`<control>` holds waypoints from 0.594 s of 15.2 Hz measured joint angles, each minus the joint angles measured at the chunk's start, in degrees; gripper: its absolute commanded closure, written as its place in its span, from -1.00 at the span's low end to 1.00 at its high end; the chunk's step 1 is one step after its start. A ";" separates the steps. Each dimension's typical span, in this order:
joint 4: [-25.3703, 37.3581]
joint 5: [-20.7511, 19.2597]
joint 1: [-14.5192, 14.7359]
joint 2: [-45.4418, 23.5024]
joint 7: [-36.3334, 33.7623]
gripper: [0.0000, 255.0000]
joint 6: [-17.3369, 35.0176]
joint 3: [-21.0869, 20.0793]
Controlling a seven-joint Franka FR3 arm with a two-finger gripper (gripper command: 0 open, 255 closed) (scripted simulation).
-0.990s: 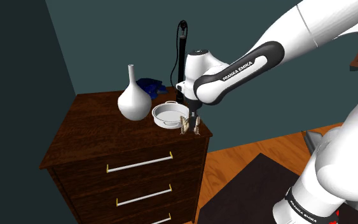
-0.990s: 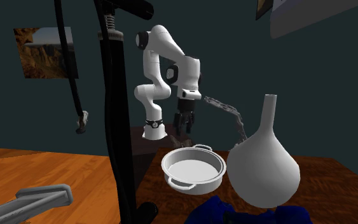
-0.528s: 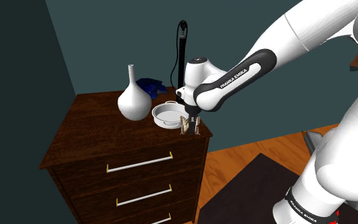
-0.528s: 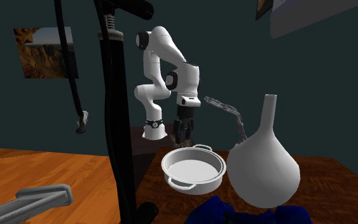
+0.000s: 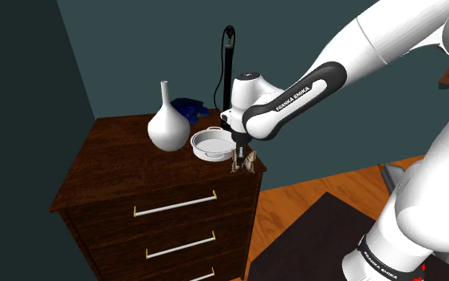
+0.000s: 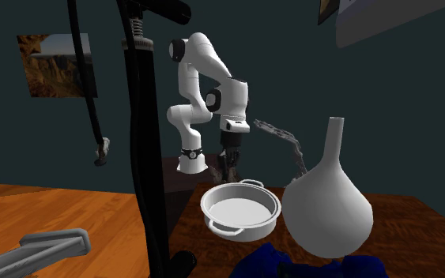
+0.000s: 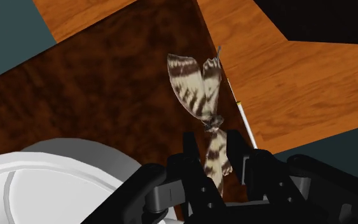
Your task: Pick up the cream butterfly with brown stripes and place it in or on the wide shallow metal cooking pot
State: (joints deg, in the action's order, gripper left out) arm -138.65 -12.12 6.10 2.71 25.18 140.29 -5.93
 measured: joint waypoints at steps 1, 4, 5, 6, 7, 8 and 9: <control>-0.02 0.02 0.02 0.00 0.01 1.00 -0.04 -0.02; 0.02 0.06 0.02 -0.02 0.10 1.00 -0.13 -0.03; 0.05 0.07 0.02 -0.03 0.11 1.00 -0.15 -0.03; 0.06 0.07 0.02 -0.04 0.11 1.00 -0.14 -0.03; 0.00 0.05 0.02 -0.01 0.07 1.00 -0.09 -0.05; 0.09 0.19 0.03 0.26 0.21 1.00 -0.45 -0.06; 0.22 0.39 0.02 0.76 0.42 1.00 -0.99 -0.03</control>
State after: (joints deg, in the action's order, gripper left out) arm -138.43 -11.73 6.12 3.47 25.60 139.30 -5.95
